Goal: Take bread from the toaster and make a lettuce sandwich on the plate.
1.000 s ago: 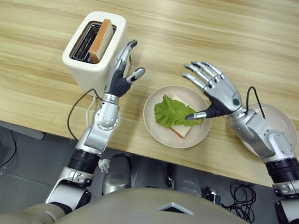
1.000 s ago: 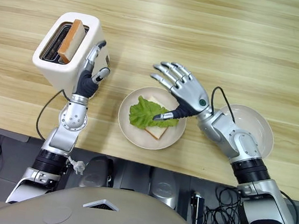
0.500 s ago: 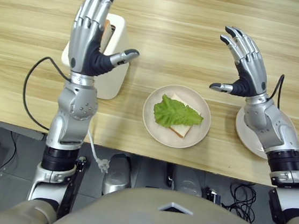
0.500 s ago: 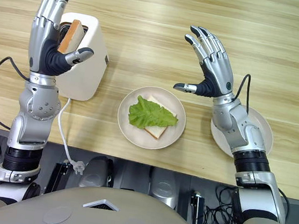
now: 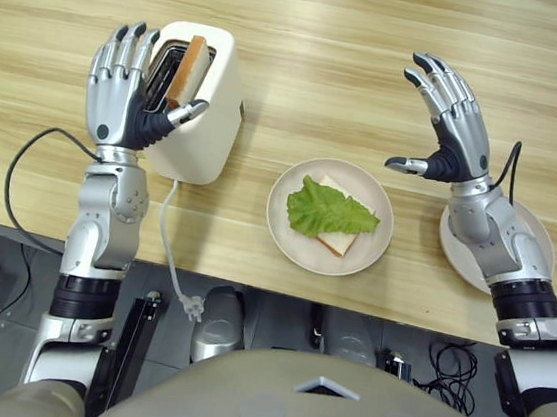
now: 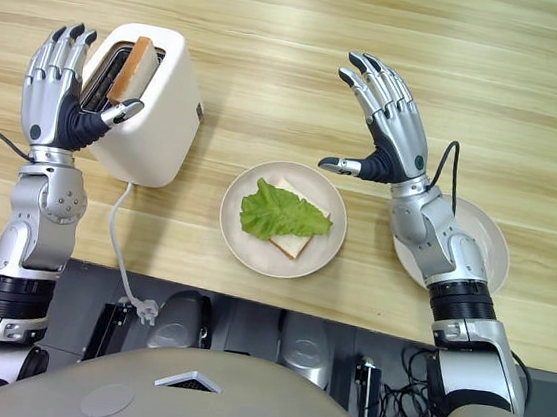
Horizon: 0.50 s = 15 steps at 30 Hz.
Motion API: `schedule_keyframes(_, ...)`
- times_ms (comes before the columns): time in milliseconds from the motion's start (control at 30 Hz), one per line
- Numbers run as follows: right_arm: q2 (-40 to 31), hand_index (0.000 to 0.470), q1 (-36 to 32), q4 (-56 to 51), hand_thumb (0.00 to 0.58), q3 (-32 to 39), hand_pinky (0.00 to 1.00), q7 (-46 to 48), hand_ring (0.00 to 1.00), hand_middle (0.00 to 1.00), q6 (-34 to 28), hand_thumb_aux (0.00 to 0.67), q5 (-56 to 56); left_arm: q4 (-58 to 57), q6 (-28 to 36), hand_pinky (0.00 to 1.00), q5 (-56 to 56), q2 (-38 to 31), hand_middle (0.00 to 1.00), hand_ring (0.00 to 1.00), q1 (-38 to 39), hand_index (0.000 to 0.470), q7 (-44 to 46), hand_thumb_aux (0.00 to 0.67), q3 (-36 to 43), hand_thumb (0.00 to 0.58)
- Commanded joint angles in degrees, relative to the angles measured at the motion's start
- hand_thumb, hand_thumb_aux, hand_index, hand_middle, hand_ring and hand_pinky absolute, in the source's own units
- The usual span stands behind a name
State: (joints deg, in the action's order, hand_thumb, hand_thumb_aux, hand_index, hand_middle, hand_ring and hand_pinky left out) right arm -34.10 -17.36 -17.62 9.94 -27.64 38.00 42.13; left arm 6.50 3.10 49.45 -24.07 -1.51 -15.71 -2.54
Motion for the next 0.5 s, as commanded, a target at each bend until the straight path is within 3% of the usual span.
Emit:
schedule_keyframes(33, 0.2, 0.0, 0.2, -0.9, 0.0, 0.0, 0.0, -0.1, 0.0, 0.0, 0.0, 0.0, 0.6, -1.6, 1.8, 0.0, 0.6, -0.9, 0.0, 0.0, 0.2, 0.0, 1.2, 0.0, 0.9, 0.0)
schedule_keyframes(267, 0.4, 0.0, 0.5, -1.1, 0.0, 0.3, 0.0, -0.2, 0.0, 0.0, 0.3, 0.0, 1.0, -4.6, 2.7, 0.0, 0.2, -1.5, 0.0, 0.0, -0.5, 0.0, 3.1, 0.0, 3.1, 0.0)
schedule_keyframes(300, 0.4, 0.0, 0.5, -1.1, 0.0, 0.3, 0.0, -0.2, 0.0, 0.0, 0.3, 0.0, 1.0, -5.0, 2.7, 0.0, 0.0, -1.6, 0.0, 0.0, -0.6, 0.014, 3.1, 0.021, 3.4, 0.036)
schedule_keyframes(333, 0.4, 0.0, 0.6, -1.2, 0.0, 0.4, 0.0, -0.2, 0.0, 0.0, 0.3, 0.0, 1.0, -5.4, 2.8, 0.0, -0.1, -1.7, 0.0, 0.0, -0.7, 0.088, 3.2, 0.129, 3.6, 0.201)
schedule_keyframes(367, 0.5, 0.0, 0.6, -1.2, 0.0, 0.4, 0.0, -0.2, 0.0, 0.0, 0.3, 0.0, 1.1, -5.6, 2.9, 0.0, -0.2, -1.7, 0.0, 0.0, -0.8, 0.123, 3.1, 0.179, 3.7, 0.268)
schedule_keyframes(400, 0.5, 0.0, 0.6, -1.2, 0.0, 0.4, 0.0, -0.1, 0.0, 0.0, 0.3, 0.0, 1.1, -5.9, 2.9, 0.0, -0.4, -1.8, 0.0, 0.0, -1.0, 0.123, 3.1, 0.179, 3.9, 0.268)
schedule_keyframes(433, 0.5, 0.0, 0.6, -1.2, 0.0, 0.4, 0.0, -0.1, 0.0, 0.0, 0.3, 0.0, 1.1, -6.2, 2.8, 0.0, -0.6, -1.9, 0.0, 0.0, -1.1, 0.258, 3.0, 0.376, 3.9, 0.468)
schedule_keyframes(467, 0.5, 0.0, 0.7, -1.2, 0.0, 0.5, 0.0, -0.1, 0.0, 0.0, 0.3, 0.0, 1.1, -6.4, 2.6, 0.0, -0.9, -2.0, 0.0, 0.0, -1.2, 0.406, 2.8, 0.591, 4.0, 0.572)
schedule_keyframes(500, 0.5, 0.0, 0.8, -1.2, 0.0, 0.5, 0.0, -0.1, 0.0, 0.0, 0.3, 0.0, 1.0, -6.6, 2.6, 0.0, -1.1, -2.0, 0.0, 0.0, -1.2, 0.406, 2.6, 0.591, 4.0, 0.572)
